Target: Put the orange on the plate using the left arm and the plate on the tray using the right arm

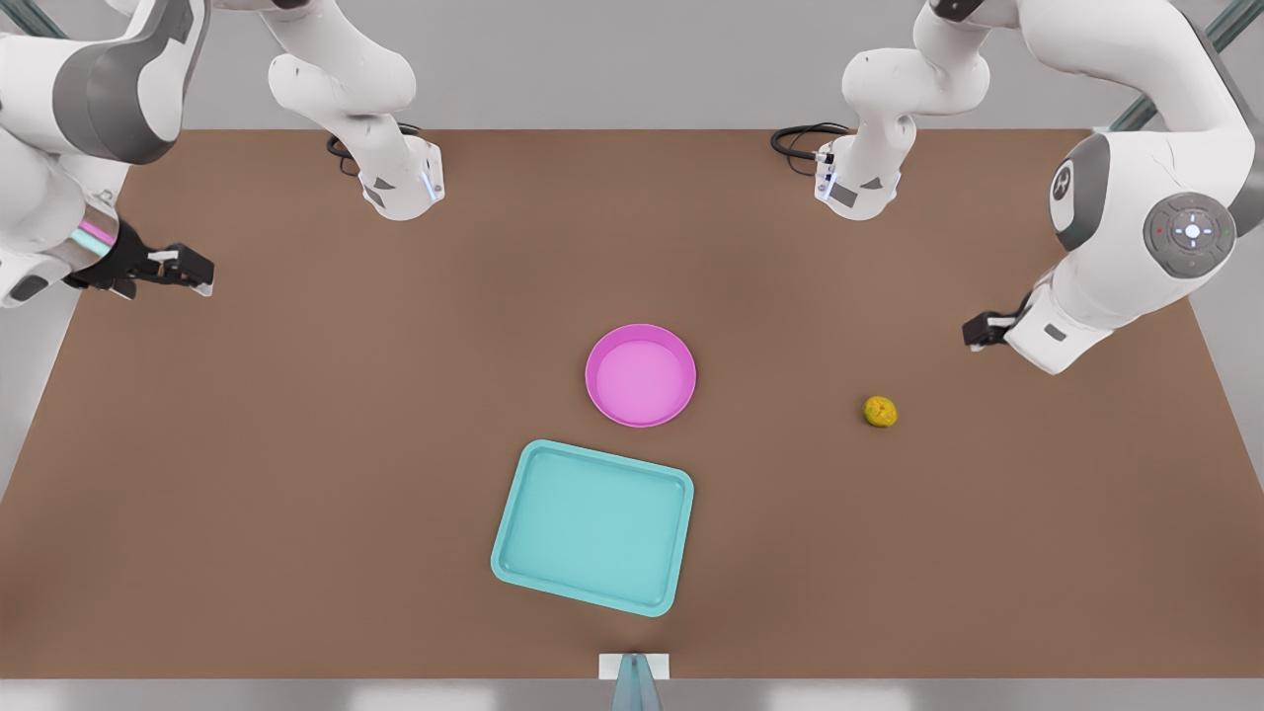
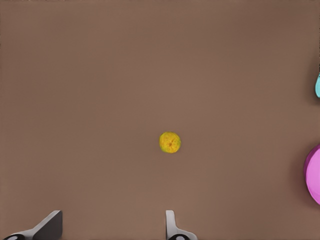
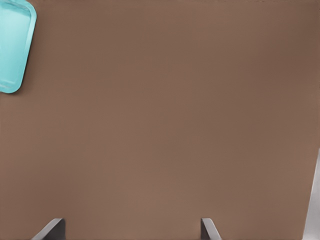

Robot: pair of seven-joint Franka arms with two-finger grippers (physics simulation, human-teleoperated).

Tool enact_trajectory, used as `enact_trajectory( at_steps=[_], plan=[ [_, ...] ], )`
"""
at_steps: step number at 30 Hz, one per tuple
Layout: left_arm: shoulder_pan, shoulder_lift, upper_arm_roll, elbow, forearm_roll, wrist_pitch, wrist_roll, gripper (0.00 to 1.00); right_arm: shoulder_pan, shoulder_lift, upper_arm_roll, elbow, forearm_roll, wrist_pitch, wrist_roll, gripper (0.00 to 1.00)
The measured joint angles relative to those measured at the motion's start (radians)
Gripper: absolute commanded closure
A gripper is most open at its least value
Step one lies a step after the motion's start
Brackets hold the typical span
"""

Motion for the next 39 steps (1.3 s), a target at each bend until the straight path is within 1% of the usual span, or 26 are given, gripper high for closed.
enact_trajectory(
  at_steps=[2, 3, 6, 7, 10, 12, 15, 18, 26, 35, 36, 37, 39],
  plan=[
    [-0.001, 0.024, 0.0, -0.003, 0.0, 0.012, -0.006, 0.0, 0.002, 0.005, 0.0, 0.0, 0.0, 0.022, -0.01, 0.0],
    [-0.001, 0.07, 0.0, -0.01, -0.001, 0.02, -0.009, 0.0, 0.003, 0.008, 0.0, 0.0, 0.0, 0.03, -0.015, 0.0],
    [0.0, 0.246, -0.002, -0.149, -0.007, 0.137, -0.013, 0.0, 0.004, 0.02, 0.0, 0.0, 0.0, 0.045, -0.027, 0.0],
    [0.0, 0.277, -0.003, -0.209, -0.009, 0.196, -0.007, 0.0, 0.003, 0.022, 0.0, 0.0, 0.0, 0.049, -0.031, 0.0],
    [0.0, 0.313, -0.003, -0.34, -0.011, 0.384, 0.014, 0.0, 0.003, 0.033, 0.0, 0.0, 0.0, 0.056, -0.041, 0.0],
    [-0.002, 0.311, -0.003, -0.414, -0.012, 0.495, 0.025, 0.0, 0.003, 0.038, 0.0, 0.0, 0.0, 0.059, -0.047, 0.0],
    [-0.001, 0.32, -0.003, -0.45, -0.014, 0.617, 0.041, 0.0, 0.003, 0.044, 0.0, 0.0, 0.0, 0.063, -0.055, 0.0],
    [-0.001, 0.35, -0.003, -0.478, -0.015, 0.693, 0.054, 0.0, 0.003, 0.05, 0.0, 0.0, 0.0, 0.064, -0.061, 0.0],
    [0.0, 0.417, -0.002, -0.487, -0.015, 0.754, 0.078, 0.0, 0.003, 0.063, 0.0, -0.001, 0.001, 0.066, -0.074, 0.0],
    [0.006, 0.422, 0.0, -0.489, -0.014, 0.713, 0.092, 0.0, 0.003, 0.071, 0.0, 0.0, 0.002, 0.067, -0.085, 0.0],
    [0.007, 0.423, 0.0, -0.489, -0.013, 0.711, 0.092, 0.14, 0.002, 0.073, 0.0, 0.0, 0.002, 0.067, -0.086, 0.0],
    [0.007, 0.424, 0.0, -0.489, -0.013, 0.71, 0.093, 0.19, 0.003, 0.073, 0.0, 0.0, 0.002, 0.068, -0.087, 0.0],
    [0.007, 0.426, 0.0, -0.489, -0.013, 0.711, 0.095, 0.19, 0.003, 0.074, 0.0, 0.0, 0.002, 0.068, -0.089, 0.0]
  ],
)
